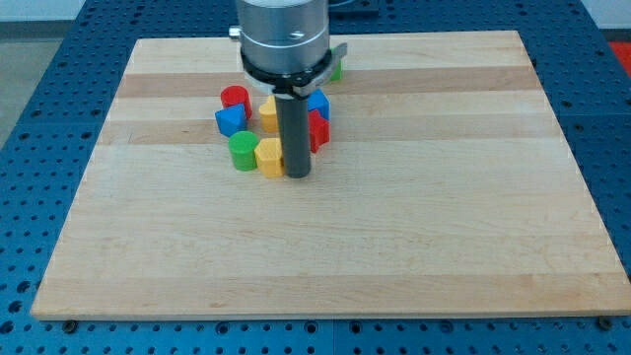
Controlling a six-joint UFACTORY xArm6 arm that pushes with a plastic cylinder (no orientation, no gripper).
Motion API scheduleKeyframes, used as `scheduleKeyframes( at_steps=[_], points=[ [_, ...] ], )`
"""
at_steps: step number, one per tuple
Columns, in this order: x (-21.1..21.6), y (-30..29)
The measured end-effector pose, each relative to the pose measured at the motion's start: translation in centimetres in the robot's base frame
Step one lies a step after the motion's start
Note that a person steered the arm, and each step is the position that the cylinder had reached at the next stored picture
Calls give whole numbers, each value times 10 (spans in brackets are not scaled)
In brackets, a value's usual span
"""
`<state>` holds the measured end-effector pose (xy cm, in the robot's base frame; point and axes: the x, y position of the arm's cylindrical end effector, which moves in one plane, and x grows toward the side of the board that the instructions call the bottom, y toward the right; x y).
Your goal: Take the yellow hexagon closer to the yellow heart
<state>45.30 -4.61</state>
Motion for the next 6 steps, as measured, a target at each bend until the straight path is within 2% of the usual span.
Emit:
scheduleKeyframes(
  at_steps=[2, 5, 6],
  points=[
    [40, -13],
    [28, -44],
    [11, -36]
  ],
)
